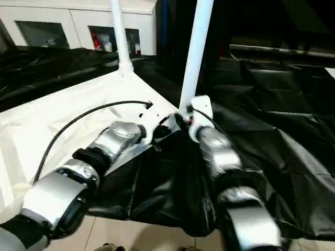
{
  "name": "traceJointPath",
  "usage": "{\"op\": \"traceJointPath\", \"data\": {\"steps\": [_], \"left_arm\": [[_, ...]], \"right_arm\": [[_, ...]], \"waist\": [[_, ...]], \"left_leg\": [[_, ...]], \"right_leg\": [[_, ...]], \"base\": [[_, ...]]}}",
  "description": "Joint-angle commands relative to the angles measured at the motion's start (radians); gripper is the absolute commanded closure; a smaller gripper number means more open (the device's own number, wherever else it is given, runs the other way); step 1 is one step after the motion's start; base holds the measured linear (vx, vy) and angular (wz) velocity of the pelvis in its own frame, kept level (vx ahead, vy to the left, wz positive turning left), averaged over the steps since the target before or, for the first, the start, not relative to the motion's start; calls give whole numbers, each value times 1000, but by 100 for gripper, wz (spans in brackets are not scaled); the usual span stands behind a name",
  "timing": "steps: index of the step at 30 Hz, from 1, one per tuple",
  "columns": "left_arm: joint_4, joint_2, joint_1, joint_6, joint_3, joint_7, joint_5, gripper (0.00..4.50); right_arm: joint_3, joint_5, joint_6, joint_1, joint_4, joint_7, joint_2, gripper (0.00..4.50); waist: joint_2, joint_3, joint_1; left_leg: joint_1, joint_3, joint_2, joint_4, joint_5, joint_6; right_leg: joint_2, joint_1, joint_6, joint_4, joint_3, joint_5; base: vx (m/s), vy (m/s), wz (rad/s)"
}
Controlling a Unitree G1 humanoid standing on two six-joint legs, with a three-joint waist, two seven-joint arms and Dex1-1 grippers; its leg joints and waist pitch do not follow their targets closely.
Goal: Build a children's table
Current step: Rotate leg to tighten
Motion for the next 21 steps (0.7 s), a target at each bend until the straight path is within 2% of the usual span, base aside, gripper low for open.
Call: {"op": "traceJointPath", "data": {"steps": [1, 2, 4, 5, 6, 7, 10, 12, 15, 21], "left_arm": [[-24, 33, 2, -41, -9, -47, 4, 450], [-34, 48, 12, -60, -19, -104, 5, 450], [-39, 58, 18, -65, -26, -136, 6, 450], [-55, 73, 32, -87, -39, -204, 7, 450], [-66, 82, 40, -103, -47, -248, 7, 450], [-94, 100, 59, -130, -61, -339, -1, 450], [-162, 130, 93, -142, -79, -480, -24, 450], [-171, 136, 97, -142, -83, -492, -23, 450], [-193, 150, 107, -145, -85, -511, -24, 450], [-236, 162, 131, -135, -86, -536, -28, 450]], "right_arm": [[29, -3, 8, 27, -53, 96, -29, 104], [57, 2, 5, 71, -120, 186, -72, 104], [66, 9, 6, 95, -156, 234, -98, 104], [77, 19, 6, 122, -194, 291, -131, 104], [83, 25, 5, 137, -216, 323, -150, 104], [88, 34, 9, 157, -245, 369, -177, 104], [86, 53, 16, 178, -285, 419, -200, 104], [88, 54, 16, 180, -292, 428, -203, 104], [97, 58, 30, 192, -332, 461, -209, 104], [132, 19, 20, 190, -323, 465, -207, 104]], "waist": [[-15, -79, 9], [-13, -80, 9], [-14, -79, 8], [-12, -79, 10], [-14, -76, 11], [-11, -78, 13], [-10, -75, 24], [-6, -73, 32], [-8, -73, 38], [-11, -77, 44]], "left_leg": [[14, -5, 14, -61, -170, 109], [14, -6, 14, -62, -173, 111], [13, -6, 14, -61, -175, 115], [16, -5, 16, -62, -187, 115], [13, -6, 17, -62, -194, 118], [14, -5, 17, -62, -192, 116], [20, -2, 23, -64, -215, 103], [27, -3, 27, -68, -253, 81], [28, -3, 28, -71, -262, 67], [21, -4, 25, -68, -212, 66]], "right_leg": [[-48, 64, -234, -64, 30, -107], [-48, 64, -237, -63, 30, -106], [-47, 63, -244, -61, 30, -104], [-48, 63, -248, -66, 28, -120], [-49, 63, -250, -65, 30, -133], [-49, 63, -251, -65, 30, -137], [-49, 55, -257, -68, 32, -172], [-50, 49, -253, -69, 34, -209], [-51, 49, -243, -70, 35, -224], [-53, 53, -236, -62, 35, -175]], "base": [[0, 0, 0], [0, 0, 0], [0, 0, 0], [0, 0, 0], [0, 0, 0], [0, 0, 0], [0, 0, 0], [0, 0, 0], [0, 0, 0], [0, 0, 0]]}}
